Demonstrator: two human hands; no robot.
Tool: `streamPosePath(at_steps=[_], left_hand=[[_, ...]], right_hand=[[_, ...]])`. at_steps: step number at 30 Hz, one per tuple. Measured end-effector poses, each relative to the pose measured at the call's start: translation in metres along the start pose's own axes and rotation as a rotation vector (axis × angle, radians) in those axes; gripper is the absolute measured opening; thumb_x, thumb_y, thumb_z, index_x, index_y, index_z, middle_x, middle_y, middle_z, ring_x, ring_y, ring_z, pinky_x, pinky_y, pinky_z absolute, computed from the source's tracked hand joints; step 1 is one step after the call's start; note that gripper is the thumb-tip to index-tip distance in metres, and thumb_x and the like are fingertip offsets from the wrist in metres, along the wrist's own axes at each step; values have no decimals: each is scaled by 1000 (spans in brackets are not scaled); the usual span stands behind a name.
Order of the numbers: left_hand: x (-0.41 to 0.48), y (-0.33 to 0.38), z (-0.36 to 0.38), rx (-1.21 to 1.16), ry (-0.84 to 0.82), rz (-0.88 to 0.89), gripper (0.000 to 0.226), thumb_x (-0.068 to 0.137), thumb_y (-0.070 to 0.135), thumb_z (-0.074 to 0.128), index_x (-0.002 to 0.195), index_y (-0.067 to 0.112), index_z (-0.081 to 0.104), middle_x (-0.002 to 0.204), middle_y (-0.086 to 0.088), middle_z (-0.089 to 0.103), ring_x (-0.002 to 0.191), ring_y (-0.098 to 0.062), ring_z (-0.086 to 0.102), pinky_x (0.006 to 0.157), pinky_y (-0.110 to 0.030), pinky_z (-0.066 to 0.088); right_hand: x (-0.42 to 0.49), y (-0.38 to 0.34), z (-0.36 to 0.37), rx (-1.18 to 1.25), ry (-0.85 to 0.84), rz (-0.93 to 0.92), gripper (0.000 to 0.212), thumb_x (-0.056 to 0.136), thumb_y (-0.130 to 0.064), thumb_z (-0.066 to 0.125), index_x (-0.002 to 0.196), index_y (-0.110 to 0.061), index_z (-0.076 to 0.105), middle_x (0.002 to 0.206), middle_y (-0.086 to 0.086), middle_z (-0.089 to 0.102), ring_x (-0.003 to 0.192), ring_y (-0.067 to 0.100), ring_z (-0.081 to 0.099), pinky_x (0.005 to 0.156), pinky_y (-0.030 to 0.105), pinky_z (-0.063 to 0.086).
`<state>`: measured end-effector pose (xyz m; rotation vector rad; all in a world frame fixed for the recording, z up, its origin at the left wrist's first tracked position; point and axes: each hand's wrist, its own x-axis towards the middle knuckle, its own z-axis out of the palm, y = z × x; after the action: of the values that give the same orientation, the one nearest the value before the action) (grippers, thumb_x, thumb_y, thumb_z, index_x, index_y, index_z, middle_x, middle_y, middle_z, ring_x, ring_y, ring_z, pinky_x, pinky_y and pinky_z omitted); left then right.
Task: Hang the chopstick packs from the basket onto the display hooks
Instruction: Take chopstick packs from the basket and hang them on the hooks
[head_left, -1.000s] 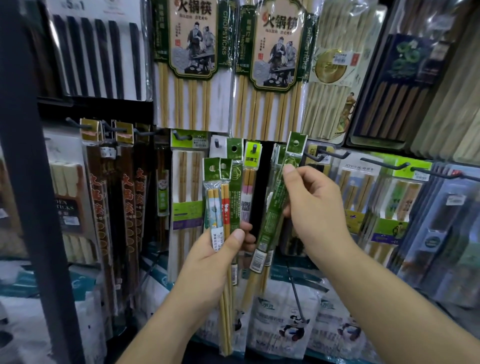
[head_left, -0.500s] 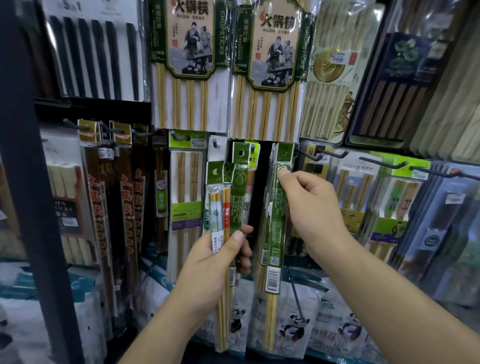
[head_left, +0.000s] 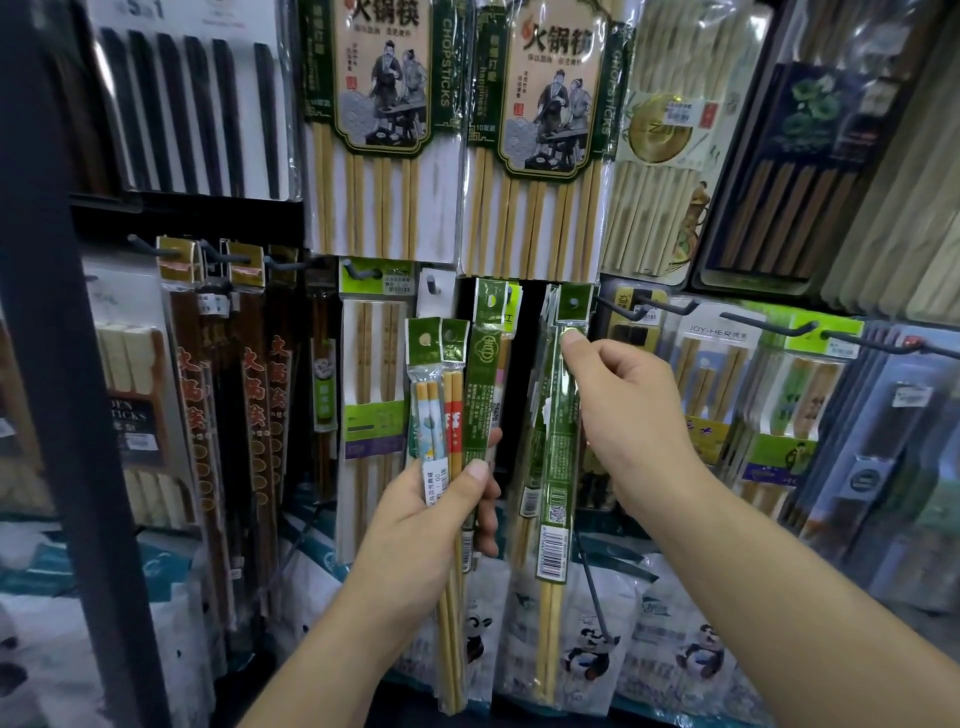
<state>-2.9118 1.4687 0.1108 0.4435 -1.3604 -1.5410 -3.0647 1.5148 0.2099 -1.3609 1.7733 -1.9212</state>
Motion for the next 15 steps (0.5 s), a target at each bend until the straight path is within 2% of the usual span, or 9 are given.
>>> streamPosePath(at_steps=[3,5,6,9,10,15], left_hand=[[1,-1,-1,22,-1,-4,20,99,23,61,112,12,72,76,-1,67,67,-17,61,60,-29,55],[1,-1,-1,25,6,-1,18,102,16,59,113,12,72,76,-1,67,66,-16,62,58,-28,55],[0,-1,-1,31,5,3,19,102,15,58,115,14,72,77,-1,67,66,-15,62,58,-28,55],[-1,-1,-2,62,-8,23,17,102,15,58,114,15,71,76,0,69,67,-15,63,60,-27,55],[-1,-1,-2,68,-9,25,15,102,15,59,111,15,71,75,1,69,67,-16,63,60,-26,55],[-1,-1,-2,80,-10,17,14,102,15,59,109,16,71,76,0,69,68,-15,64,61,-27,56]], right_hand=[[1,3,0,-21,0,-19,56,102,-42,57,56,-21,32,46,-11,22,42,9,22,62,20,49],[2,6,-1,-27,5,-22,57,101,-42,58,54,-22,32,44,-12,23,40,9,23,55,12,49],[2,7,-1,-33,10,-21,58,101,-42,58,53,-23,32,44,-13,23,39,8,23,55,10,49],[1,9,-1,-41,16,-15,60,101,-43,58,52,-23,31,44,-12,23,40,9,24,61,19,50],[1,9,-1,-35,17,-18,59,101,-43,58,53,-22,31,44,-12,23,40,9,24,61,19,49],[3,7,-1,-16,9,-65,60,101,-40,59,49,-25,33,44,-13,23,41,6,24,57,3,46]])
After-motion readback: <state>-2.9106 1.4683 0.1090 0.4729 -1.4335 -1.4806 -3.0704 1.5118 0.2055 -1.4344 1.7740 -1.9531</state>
